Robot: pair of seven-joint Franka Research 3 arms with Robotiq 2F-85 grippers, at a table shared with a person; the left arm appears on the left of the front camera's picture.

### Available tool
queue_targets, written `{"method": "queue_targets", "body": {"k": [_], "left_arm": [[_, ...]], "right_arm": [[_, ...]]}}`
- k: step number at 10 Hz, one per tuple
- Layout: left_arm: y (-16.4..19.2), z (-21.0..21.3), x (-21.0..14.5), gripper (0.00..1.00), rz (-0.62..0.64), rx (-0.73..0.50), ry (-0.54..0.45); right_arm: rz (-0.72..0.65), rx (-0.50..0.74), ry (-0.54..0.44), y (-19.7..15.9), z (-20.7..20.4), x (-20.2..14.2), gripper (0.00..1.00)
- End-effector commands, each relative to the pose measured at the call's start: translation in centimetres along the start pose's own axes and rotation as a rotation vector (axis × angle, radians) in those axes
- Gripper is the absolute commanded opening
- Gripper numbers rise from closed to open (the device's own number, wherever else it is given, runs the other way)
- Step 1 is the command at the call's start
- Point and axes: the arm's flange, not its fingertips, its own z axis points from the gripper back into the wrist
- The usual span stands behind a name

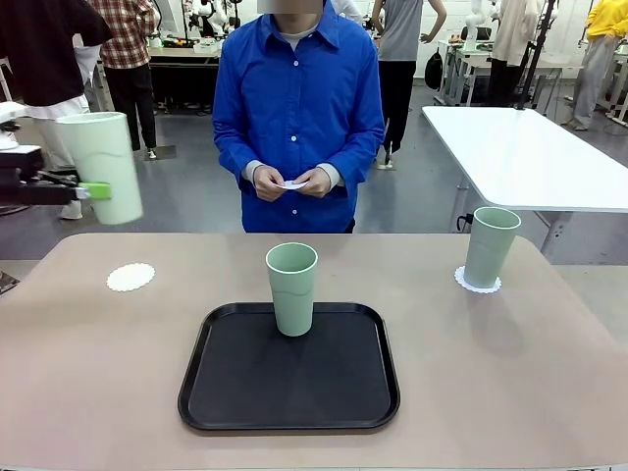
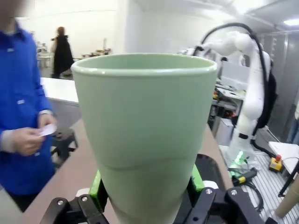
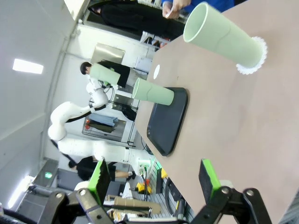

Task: Place coasters on the table and set cups on them.
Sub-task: Take one Reusable plastic cup from the Flat Tray and place it on a coaster set by the human.

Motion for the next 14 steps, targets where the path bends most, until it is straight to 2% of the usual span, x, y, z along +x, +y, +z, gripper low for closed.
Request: {"method": "queue_targets", "body": {"k": [1,3,5,6,10,11,12,14], "left_arm": [[3.8,3.1,0.6,0.83,0.024,0.086,-0.059],[5.7,7.0,0.3,0.83,-0.039,0.207,0.019],[5.5,6.9,0.5,0.83,-0.076,0.172,0.09],[5.9,8.1,-0.2,0.83,-0.022,0.195,0.02],[6.2,8.1,-0.3,0.83,-0.03,0.197,0.042],[7.1,7.1,-1.7,0.83,-0.112,0.045,0.011],[8.3,6.3,-3.3,0.83,-0.159,-0.044,0.004],[9.7,5.6,-5.7,0.83,-0.227,-0.153,0.013]], "right_arm": [[0.003,0.0,0.003,0.2,0.0,0.0,1.0],[0.003,0.0,0.003,0.2,0.0,0.0,1.0],[0.003,0.0,0.003,0.2,0.0,0.0,1.0],[0.003,0.0,0.003,0.2,0.0,0.0,1.0],[0.003,0.0,0.003,0.2,0.0,0.0,1.0],[0.003,0.0,0.003,0.2,0.0,0.0,1.0],[0.003,0.0,0.003,0.2,0.0,0.0,1.0],[0.003,0.0,0.003,0.2,0.0,0.0,1.0]]}}
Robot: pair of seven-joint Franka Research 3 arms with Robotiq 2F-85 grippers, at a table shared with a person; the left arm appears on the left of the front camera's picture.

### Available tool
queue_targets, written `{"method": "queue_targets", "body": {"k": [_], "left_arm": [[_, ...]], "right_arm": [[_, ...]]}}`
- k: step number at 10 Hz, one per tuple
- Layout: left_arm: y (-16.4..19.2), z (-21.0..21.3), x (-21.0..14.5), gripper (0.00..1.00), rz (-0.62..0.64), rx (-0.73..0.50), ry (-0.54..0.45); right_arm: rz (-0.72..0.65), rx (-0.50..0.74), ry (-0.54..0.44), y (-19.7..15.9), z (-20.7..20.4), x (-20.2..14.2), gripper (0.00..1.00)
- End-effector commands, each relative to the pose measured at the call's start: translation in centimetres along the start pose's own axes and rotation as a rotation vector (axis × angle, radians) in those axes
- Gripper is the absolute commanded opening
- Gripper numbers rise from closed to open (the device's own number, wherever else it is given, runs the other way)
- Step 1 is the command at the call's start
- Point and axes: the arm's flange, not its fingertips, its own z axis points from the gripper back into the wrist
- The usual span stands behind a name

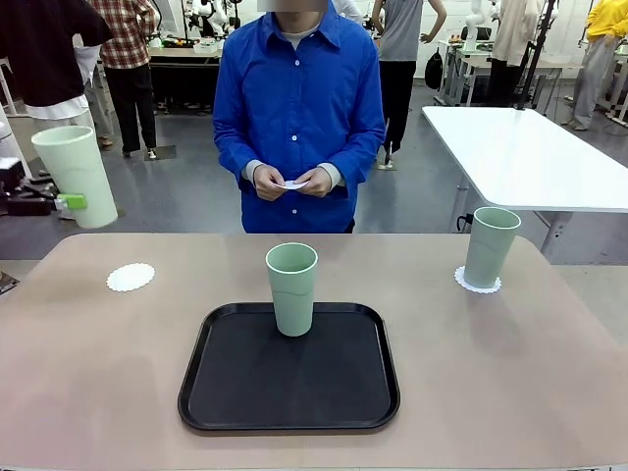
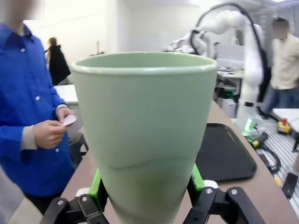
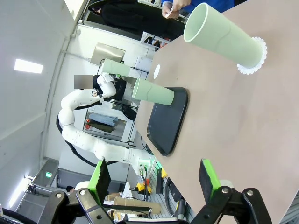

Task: Place coasters on the table and set cups on them.
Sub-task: Take one Reusable plastic cup from the Flat Tray and place it on a coaster set by the human.

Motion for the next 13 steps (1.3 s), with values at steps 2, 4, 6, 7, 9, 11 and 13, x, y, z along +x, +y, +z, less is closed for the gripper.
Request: {"method": "queue_targets", "body": {"k": [2,4,6,7,9,11,13], "left_arm": [[2.4,1.3,-2.8,0.83,-0.103,-0.099,0.013],[3.5,1.1,-5.0,0.83,-0.098,-0.089,0.023],[4.6,0.1,-7.3,0.83,-0.061,-0.069,0.054],[5.0,-0.5,-8.4,0.83,-0.048,-0.062,0.069],[5.9,-1.2,-10.2,0.83,-0.01,-0.051,0.077],[6.5,-1.0,-11.2,0.83,0.002,-0.033,0.052],[6.7,-0.9,-11.9,0.83,0.022,-0.03,0.043]], "right_arm": [[0.002,-0.001,0.001,0.2,0.0,0.0,1.0],[0.002,-0.001,0.001,0.2,0.0,0.0,1.0],[0.002,-0.001,0.001,0.2,0.0,0.0,1.0],[0.002,-0.001,0.001,0.2,0.0,0.0,1.0],[0.002,-0.001,0.001,0.2,0.0,0.0,1.0],[0.002,-0.001,0.001,0.2,0.0,0.0,1.0],[0.002,-0.001,0.001,0.2,0.0,0.0,1.0]]}}
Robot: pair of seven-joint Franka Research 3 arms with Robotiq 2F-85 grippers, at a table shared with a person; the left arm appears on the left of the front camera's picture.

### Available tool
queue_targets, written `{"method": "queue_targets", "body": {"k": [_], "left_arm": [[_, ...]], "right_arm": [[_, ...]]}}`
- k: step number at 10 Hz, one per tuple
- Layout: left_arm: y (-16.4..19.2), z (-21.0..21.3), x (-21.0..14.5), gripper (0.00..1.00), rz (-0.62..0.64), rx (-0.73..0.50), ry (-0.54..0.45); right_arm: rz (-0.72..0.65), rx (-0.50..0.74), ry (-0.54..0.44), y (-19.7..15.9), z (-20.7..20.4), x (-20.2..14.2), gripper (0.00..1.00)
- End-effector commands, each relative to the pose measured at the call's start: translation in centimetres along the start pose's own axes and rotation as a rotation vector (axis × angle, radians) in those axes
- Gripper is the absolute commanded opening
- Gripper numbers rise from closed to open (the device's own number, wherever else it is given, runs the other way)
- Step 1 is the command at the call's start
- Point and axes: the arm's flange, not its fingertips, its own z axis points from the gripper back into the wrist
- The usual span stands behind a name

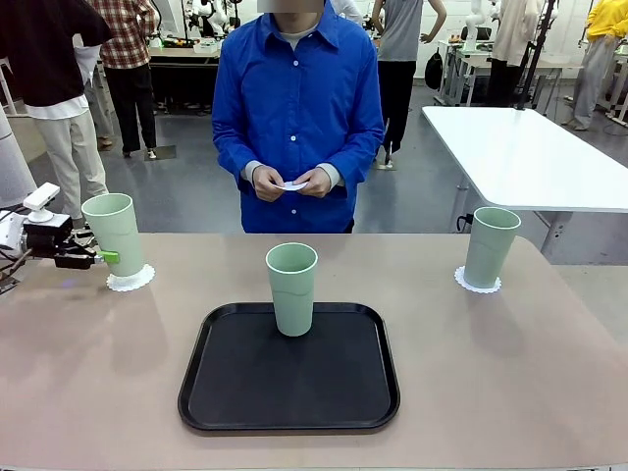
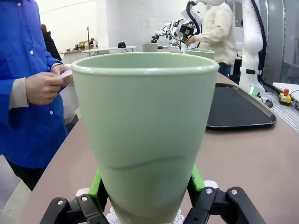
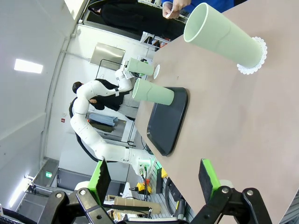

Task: Place coasters on the table and set cups on them.
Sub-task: Take one Reusable plastic cup from the Flat Tray and place it on a coaster set by the human.

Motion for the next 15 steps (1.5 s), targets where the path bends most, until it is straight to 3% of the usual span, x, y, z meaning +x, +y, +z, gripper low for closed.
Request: {"method": "queue_targets", "body": {"k": [1,15], "left_arm": [[0.8,0.4,0.0,0.83,0.026,0.004,-0.03],[0.8,-0.5,-2.4,0.83,0.055,-0.059,-0.03]], "right_arm": [[0.002,-0.001,0.001,0.2,0.0,0.0,1.0],[0.002,-0.001,0.001,0.2,0.0,0.0,1.0]]}}
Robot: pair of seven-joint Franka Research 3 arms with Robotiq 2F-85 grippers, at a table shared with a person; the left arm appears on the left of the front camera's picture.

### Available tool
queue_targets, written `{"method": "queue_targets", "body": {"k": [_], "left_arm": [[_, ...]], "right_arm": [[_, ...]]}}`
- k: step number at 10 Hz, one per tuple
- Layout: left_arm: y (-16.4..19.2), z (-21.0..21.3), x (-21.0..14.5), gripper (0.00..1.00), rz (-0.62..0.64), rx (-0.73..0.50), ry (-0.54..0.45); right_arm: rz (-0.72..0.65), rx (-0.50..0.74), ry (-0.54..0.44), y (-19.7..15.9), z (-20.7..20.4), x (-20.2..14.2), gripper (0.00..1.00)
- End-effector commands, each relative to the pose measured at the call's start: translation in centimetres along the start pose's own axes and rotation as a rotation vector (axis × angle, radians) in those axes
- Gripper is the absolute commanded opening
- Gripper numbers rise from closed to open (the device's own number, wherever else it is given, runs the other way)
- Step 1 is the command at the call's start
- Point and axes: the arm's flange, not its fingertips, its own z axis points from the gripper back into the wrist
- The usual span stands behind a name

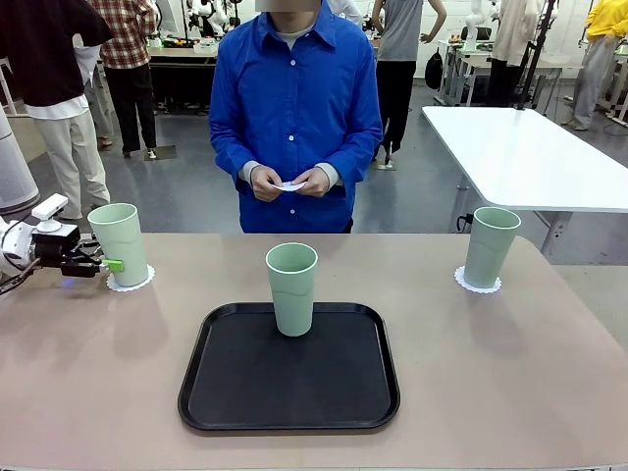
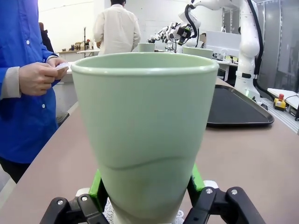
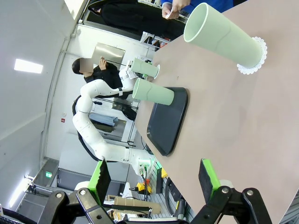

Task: Place coasters on the table and set cups on them.
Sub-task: Take one Reusable plastic cup from the Flat Tray and place it on a coaster set by the human.

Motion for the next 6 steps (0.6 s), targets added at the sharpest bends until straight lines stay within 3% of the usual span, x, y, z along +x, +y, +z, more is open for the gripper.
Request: {"method": "queue_targets", "body": {"k": [1,2,6], "left_arm": [[0.38,0.29,0.23,0.83,0.007,-0.025,-0.004],[0.4,0.33,0.16,1.0,0.006,-0.027,0.0],[0.52,0.42,-0.16,1.0,0.005,-0.041,0.018]], "right_arm": [[0.002,-0.001,0.001,0.15,0.03,-0.01,1.0],[0.002,-0.001,0.001,0.15,0.03,-0.01,1.0],[0.002,-0.001,0.001,0.15,0.03,-0.01,1.0]]}}
